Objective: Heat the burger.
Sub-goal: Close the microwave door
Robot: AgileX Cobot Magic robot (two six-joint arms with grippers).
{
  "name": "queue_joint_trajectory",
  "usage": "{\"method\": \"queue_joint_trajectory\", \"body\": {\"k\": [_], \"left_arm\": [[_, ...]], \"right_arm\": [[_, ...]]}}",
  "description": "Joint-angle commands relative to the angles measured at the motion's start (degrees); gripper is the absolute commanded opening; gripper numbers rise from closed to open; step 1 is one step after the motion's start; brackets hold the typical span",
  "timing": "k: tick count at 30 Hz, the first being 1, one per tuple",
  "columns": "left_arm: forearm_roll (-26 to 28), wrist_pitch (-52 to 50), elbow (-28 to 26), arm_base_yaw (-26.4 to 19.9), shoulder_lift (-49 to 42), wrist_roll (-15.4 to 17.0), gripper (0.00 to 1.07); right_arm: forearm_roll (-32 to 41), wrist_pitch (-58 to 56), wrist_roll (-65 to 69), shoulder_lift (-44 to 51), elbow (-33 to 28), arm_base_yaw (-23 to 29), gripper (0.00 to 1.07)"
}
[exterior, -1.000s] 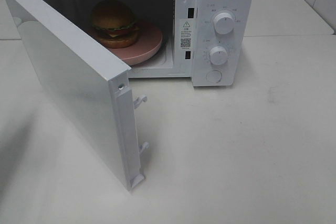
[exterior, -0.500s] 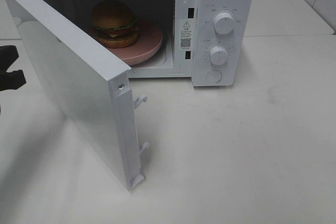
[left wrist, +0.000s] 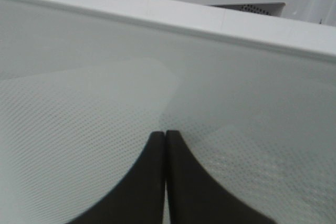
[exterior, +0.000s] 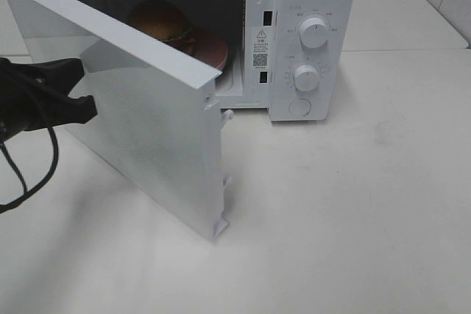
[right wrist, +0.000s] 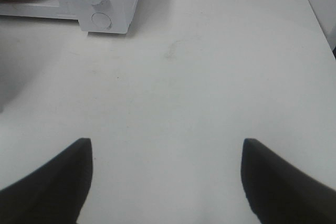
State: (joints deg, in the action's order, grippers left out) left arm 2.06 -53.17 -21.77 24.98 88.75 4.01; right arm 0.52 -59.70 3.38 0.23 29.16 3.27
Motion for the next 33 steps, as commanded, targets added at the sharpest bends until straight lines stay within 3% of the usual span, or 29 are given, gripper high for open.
{"method": "queue_joint_trajectory", "body": {"k": [1,5,11,20,26,33], "left_arm": [[3.90,-0.80,-1.55,2.58,0.97,-1.72,0.00],[9.22,-0.52,-5.04,6.99,3.95,-4.01,0.00],[14.32,-0.11,-10.14,10.20,7.10,-4.01,0.00],[15.70,5.56,-19.54,11.40,12.03,-4.41,0.00],[18.16,7.56,-26.76,12.95,16.16,-8.82,0.00],[20.00,11.40,-34.66,13.81,20.45,-10.03,0.00]], "right_arm": [[0.34,0.29,0.11,1.43,-0.11,-0.40,0.75],[0.34,0.29,0.11,1.43,-0.11,-0.40,0.75],[0.34,0.29,0.11,1.43,-0.11,-0.40,0.75],[0.34,0.29,0.11,1.43,-0.11,-0.40,0.75],[0.34,0.29,0.11,1.43,-0.11,-0.40,0.75],[0.34,0.29,0.11,1.43,-0.11,-0.40,0.75]]}}
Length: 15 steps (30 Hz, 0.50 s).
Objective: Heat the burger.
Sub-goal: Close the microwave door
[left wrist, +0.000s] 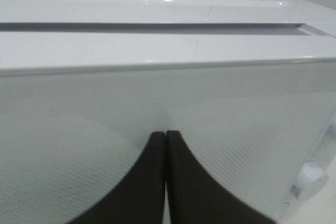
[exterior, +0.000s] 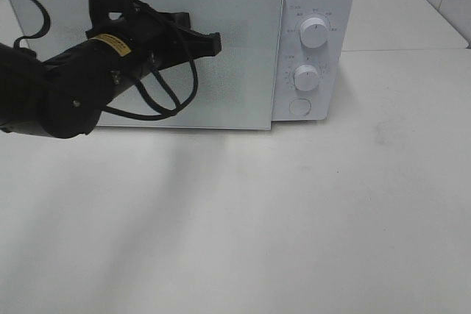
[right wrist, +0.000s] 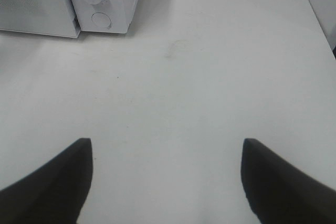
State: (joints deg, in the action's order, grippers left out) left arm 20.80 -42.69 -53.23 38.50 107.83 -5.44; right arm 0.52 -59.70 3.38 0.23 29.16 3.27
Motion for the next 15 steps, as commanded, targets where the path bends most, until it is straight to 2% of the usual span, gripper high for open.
{"method": "queue_joint_trajectory", "body": {"k": [1,7,15], "left_arm": [[1.26,1.15,-4.07,0.29,1.78,-0.57,0.00],[1.83,3.95,-9.97,0.29,4.81,-2.06,0.00],[3.61,4.01,-13.46,0.29,6.93,-2.29,0.00]], "right_arm": [[0.34,0.29,0.11,1.43,-0.11,-0.40,0.75],[0.34,0.29,0.11,1.43,-0.11,-0.40,0.75],[0.34,0.29,0.17,1.43,-0.11,-0.40,0.75]]}}
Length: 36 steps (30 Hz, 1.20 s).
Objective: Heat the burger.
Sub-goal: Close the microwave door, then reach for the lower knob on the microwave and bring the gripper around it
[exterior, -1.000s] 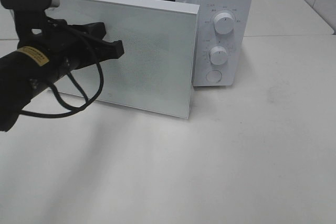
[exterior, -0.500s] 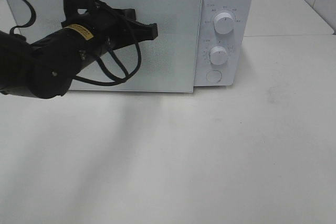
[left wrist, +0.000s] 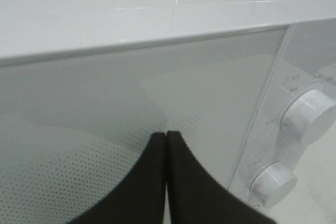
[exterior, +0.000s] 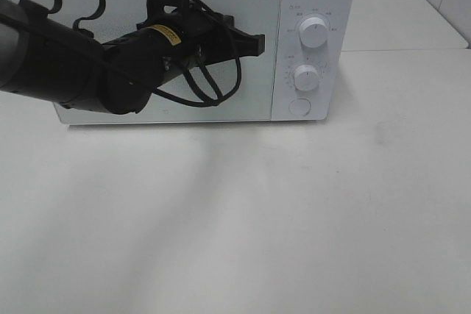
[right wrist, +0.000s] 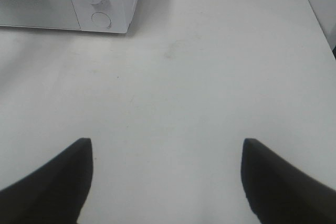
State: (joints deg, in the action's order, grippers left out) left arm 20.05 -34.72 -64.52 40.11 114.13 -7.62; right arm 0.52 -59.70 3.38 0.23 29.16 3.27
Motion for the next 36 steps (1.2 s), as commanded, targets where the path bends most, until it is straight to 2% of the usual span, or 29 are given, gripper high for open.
{"method": "queue_joint_trajectory", "body": {"k": [1,8,13,21,22,23,24,25,26,27,28,29,30,31,32,33,36], "left_arm": [[4.35,-3.95,-2.18,-1.32,0.63,-0.11,0.00],[3.44,-2.18,-2.29,-0.63,0.29,-0.11,0.00],[2.98,3.32,-1.03,0.69,-1.43,-0.11,0.00],[2.46,19.19,0.86,2.35,-5.10,-0.11,0.02],[2.46,22.00,0.86,2.35,-5.50,-0.06,0.06],[2.46,27.44,0.86,2.35,-6.42,0.06,0.18],[2.46,27.44,0.86,2.35,-6.42,0.06,0.18],[2.46,31.68,0.86,2.35,-7.28,0.11,0.38],[2.46,31.68,0.86,2.35,-7.28,0.11,0.38],[2.46,33.98,0.86,2.35,-7.79,0.23,0.50],[2.58,37.93,0.86,2.35,-8.82,0.40,0.71],[2.58,37.93,0.86,2.35,-8.82,0.40,0.71],[2.58,42.69,0.86,2.35,-9.74,0.40,0.88],[2.52,45.03,0.86,2.35,-10.20,0.40,0.95],[2.52,45.03,0.86,2.35,-10.20,0.40,0.95],[2.18,49.10,0.86,2.35,-11.12,0.40,1.01],[0.80,54.77,0.86,2.23,-12.55,0.34,1.01]], "right_arm": [[0.34,0.29,0.17,1.43,-0.11,-0.40,0.75],[0.34,0.29,0.17,1.43,-0.11,-0.40,0.75],[0.34,0.29,0.17,1.43,-0.11,-0.40,0.75],[0.34,0.29,0.17,1.43,-0.11,-0.40,0.75],[0.34,0.29,0.17,1.43,-0.11,-0.40,0.75],[0.34,0.29,0.17,1.43,-0.11,-0.40,0.75],[0.34,0.29,0.17,1.43,-0.11,-0.40,0.75],[0.34,0.29,0.17,1.43,-0.11,-0.40,0.75],[0.34,0.29,0.17,1.43,-0.11,-0.40,0.75],[0.34,0.29,0.17,1.43,-0.11,-0.40,0.75],[0.34,0.29,0.17,1.43,-0.11,-0.40,0.75],[0.34,0.29,0.17,1.43,-0.11,-0.40,0.75],[0.34,0.29,0.17,1.43,-0.11,-0.40,0.75],[0.34,0.29,0.17,1.43,-0.11,-0.40,0.75],[0.34,0.29,0.17,1.43,-0.11,-0.40,0.75],[0.34,0.29,0.17,1.43,-0.11,-0.40,0.75],[0.34,0.29,0.17,1.43,-0.11,-0.40,0.75]]}}
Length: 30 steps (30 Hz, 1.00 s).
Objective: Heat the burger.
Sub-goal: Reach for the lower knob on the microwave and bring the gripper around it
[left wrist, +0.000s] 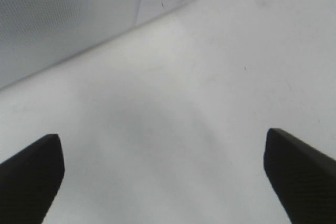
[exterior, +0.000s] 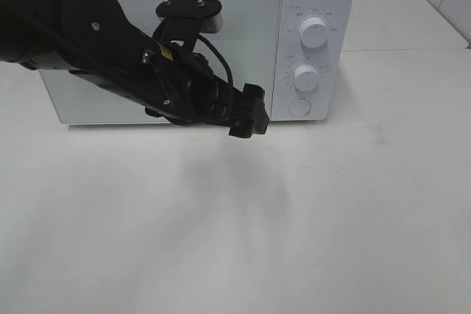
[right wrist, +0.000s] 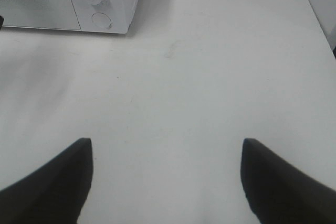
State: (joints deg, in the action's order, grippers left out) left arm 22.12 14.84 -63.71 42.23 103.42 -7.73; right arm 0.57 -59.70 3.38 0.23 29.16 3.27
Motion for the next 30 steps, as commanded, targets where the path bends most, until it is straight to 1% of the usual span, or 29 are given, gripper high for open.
{"method": "queue_joint_trajectory", "body": {"k": [1,2,4,5,6,7,9,11,12,14,15,16,18,19,20,22,24,25,26,27,28,29,30], "left_arm": [[-1.43,7.05,0.06,0.06,-2.46,0.46,1.01],[-1.43,7.05,0.06,0.06,-2.46,0.46,1.01],[-3.32,12.20,0.06,0.06,-4.01,0.46,1.01],[-3.32,12.20,0.06,0.06,-4.01,0.46,1.01],[-5.27,15.81,0.06,0.06,-5.10,0.46,1.01],[-5.27,15.81,0.06,0.06,-5.10,0.46,1.01],[-8.48,21.20,0.06,0.06,-6.93,0.46,1.01],[-9.45,22.92,0.06,0.06,-7.56,0.46,1.01],[-11.00,26.53,0.06,0.06,-8.48,0.46,1.01],[-11.46,28.30,0.06,0.06,-9.05,0.46,1.01],[-11.80,31.86,0.06,0.06,-9.68,0.46,1.01],[-11.80,31.86,0.06,0.06,-9.68,0.46,1.01],[-12.78,37.13,0.06,0.00,-10.54,2.06,1.00],[-12.78,37.13,0.06,0.00,-10.54,2.06,1.00],[-13.81,39.99,0.06,-0.74,-11.12,3.32,1.00],[-14.09,40.79,0.06,-1.20,-11.40,3.84,1.00],[-14.27,42.23,0.06,-4.24,-12.66,4.41,1.00],[-14.27,42.23,0.06,-4.24,-12.66,4.41,1.00],[-14.27,43.03,0.06,-6.70,-13.81,4.64,1.00],[-14.27,43.49,0.06,-8.19,-14.38,4.76,1.00],[-14.27,43.49,0.06,-8.19,-14.38,4.76,1.00],[-14.27,44.69,0.06,-11.06,-15.36,4.76,1.00],[-14.27,45.38,0.06,-12.66,-15.93,4.76,1.00]], "right_arm": [[0.29,0.29,0.17,1.43,-0.11,-0.40,0.75],[0.29,0.29,0.17,1.43,-0.11,-0.40,0.75],[0.29,0.29,0.17,1.43,-0.11,-0.40,0.75],[0.29,0.29,0.17,1.43,-0.11,-0.40,0.75],[0.29,0.29,0.17,1.43,-0.11,-0.40,0.75],[0.29,0.29,0.17,1.43,-0.11,-0.40,0.75],[0.29,0.29,0.17,1.43,-0.11,-0.40,0.75],[0.29,0.29,0.17,1.43,-0.11,-0.40,0.75],[0.29,0.29,0.17,1.43,-0.11,-0.40,0.75],[0.29,0.29,0.17,1.43,-0.11,-0.40,0.75],[0.29,0.29,0.17,1.43,-0.11,-0.40,0.75],[0.29,0.29,0.17,1.43,-0.11,-0.40,0.75],[0.29,0.29,0.17,1.43,-0.11,-0.40,0.75],[0.29,0.29,0.17,1.43,-0.11,-0.40,0.75],[0.29,0.29,0.17,1.43,-0.11,-0.40,0.75],[0.29,0.29,0.17,1.43,-0.11,-0.40,0.75],[0.29,0.29,0.17,1.43,-0.11,-0.40,0.75],[0.29,0.29,0.17,1.43,-0.11,-0.40,0.75],[0.29,0.29,0.17,1.43,-0.11,-0.40,0.75],[0.29,0.29,0.17,1.43,-0.11,-0.40,0.75],[0.29,0.29,0.17,1.43,-0.11,-0.40,0.75],[0.29,0.29,0.17,1.43,-0.11,-0.40,0.75],[0.29,0.29,0.17,1.43,-0.11,-0.40,0.75]]}}
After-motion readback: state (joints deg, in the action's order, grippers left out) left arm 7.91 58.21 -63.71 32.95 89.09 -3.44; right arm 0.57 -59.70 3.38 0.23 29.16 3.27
